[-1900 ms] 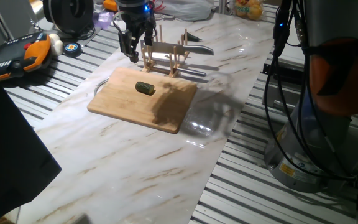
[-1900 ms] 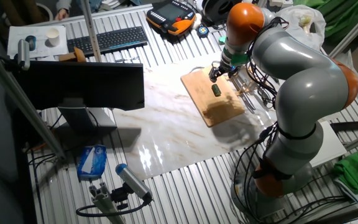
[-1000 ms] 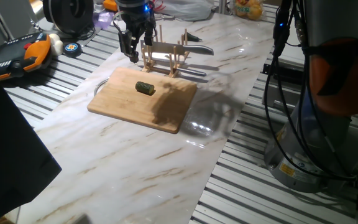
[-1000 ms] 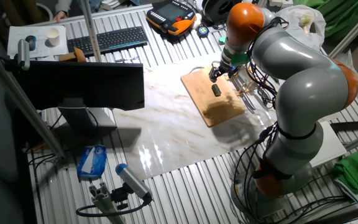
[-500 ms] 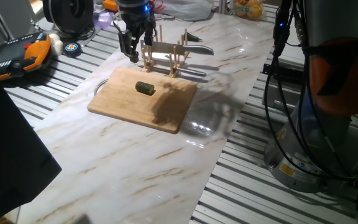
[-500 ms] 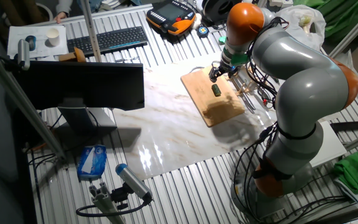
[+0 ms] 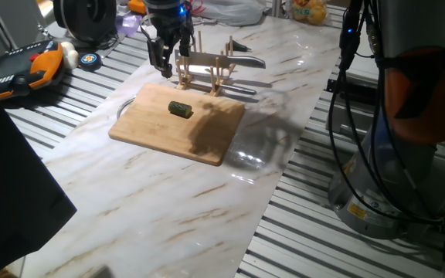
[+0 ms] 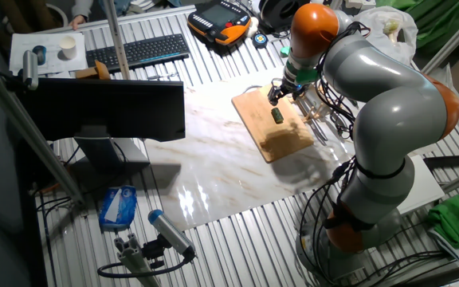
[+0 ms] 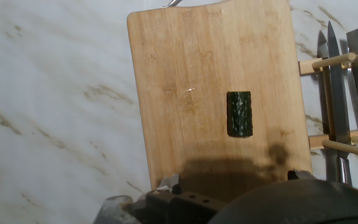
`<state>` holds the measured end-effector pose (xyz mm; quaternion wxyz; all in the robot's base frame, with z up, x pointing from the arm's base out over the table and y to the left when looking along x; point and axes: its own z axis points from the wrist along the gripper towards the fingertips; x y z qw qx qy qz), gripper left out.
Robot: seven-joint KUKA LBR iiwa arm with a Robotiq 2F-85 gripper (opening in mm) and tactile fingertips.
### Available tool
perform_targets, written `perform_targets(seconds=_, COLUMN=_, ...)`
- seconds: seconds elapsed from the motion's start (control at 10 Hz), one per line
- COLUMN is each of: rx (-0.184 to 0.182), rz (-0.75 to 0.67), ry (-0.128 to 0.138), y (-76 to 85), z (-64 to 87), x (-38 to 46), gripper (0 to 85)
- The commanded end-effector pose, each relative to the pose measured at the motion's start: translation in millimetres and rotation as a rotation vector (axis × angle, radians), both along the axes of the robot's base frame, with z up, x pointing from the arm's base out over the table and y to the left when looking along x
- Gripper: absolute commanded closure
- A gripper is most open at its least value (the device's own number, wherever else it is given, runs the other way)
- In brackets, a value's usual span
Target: Cut the cucumber into segments
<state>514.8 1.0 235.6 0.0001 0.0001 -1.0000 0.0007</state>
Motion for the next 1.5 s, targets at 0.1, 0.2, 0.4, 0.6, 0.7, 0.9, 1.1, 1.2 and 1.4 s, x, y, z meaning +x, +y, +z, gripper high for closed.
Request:
perform_targets(seconds=0.1, rx=-0.159, rz=-0.061, ry=0.076, y=-1.5, z=0.9, x=0.2, gripper=0.0)
perform_targets(seconds=0.2, rx=-0.159, rz=-0.058, ry=0.076, y=-2.1, z=1.3, x=0.5, gripper=0.0)
perform_targets(seconds=0.4, rx=-0.157, rz=-0.055, ry=0.076, y=-2.4, z=1.5, x=0.9, gripper=0.0)
perform_targets(seconds=0.6, rx=-0.154, rz=-0.025, ry=0.066, y=-2.9, z=1.9, x=1.0, gripper=0.0)
perform_targets(seconds=0.7, rx=-0.151, rz=-0.005, ry=0.062, y=-5.1, z=3.2, x=1.9, gripper=0.0)
perform_targets(seconds=0.9, rx=-0.108, rz=0.039, ry=0.043, y=-14.9, z=8.8, x=6.0, gripper=0.0)
perform_targets(seconds=1.1, rx=-0.108, rz=0.031, ry=0.052, y=-16.3, z=9.6, x=7.0, gripper=0.0)
perform_targets(seconds=1.2, rx=-0.098, rz=0.026, ry=0.056, y=-15.9, z=9.3, x=6.7, gripper=0.0)
perform_targets(seconds=1.4, rx=-0.101, rz=0.022, ry=0.053, y=-15.3, z=8.9, x=6.7, gripper=0.0)
